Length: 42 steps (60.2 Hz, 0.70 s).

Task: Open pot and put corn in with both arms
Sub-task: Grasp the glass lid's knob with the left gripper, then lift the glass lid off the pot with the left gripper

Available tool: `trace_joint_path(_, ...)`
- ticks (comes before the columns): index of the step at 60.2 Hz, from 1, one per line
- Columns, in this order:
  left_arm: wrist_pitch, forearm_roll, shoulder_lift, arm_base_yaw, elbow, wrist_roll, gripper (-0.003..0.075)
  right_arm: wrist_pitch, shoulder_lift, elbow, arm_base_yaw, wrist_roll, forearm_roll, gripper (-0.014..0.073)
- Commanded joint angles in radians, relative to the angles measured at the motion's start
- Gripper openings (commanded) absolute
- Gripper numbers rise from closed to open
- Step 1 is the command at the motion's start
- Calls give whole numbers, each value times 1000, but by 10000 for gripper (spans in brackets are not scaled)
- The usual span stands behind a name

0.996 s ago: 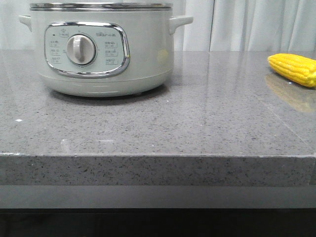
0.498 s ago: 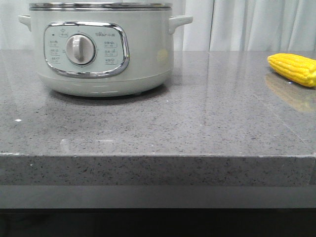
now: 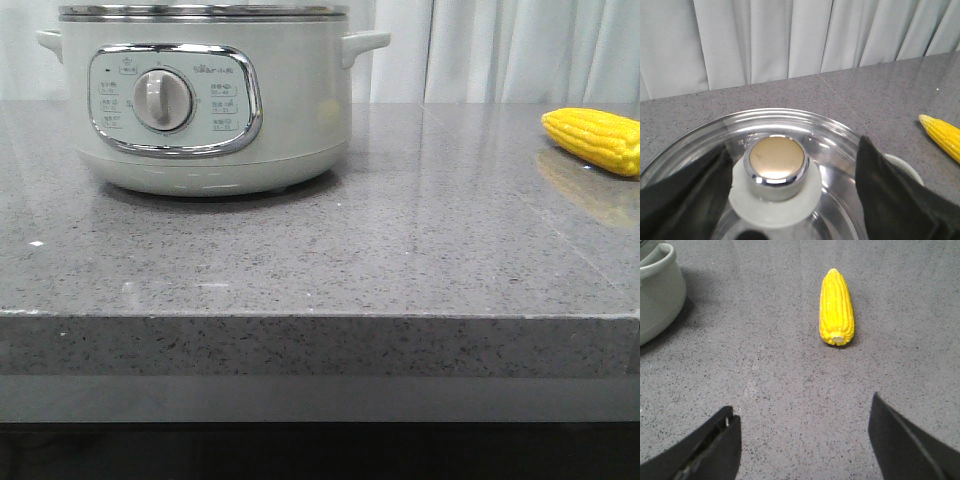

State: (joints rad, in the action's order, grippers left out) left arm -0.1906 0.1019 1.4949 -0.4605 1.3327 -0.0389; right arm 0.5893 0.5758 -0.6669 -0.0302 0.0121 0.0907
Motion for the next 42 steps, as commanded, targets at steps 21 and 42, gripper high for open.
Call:
trace_joint_path(21, 86, 9, 147, 1, 198, 0, 514, -65, 9, -30, 6, 3, -1, 549)
trace_joint_path(42, 31, 9, 183, 3, 198, 3, 513, -65, 9, -30, 6, 3, -1, 549)
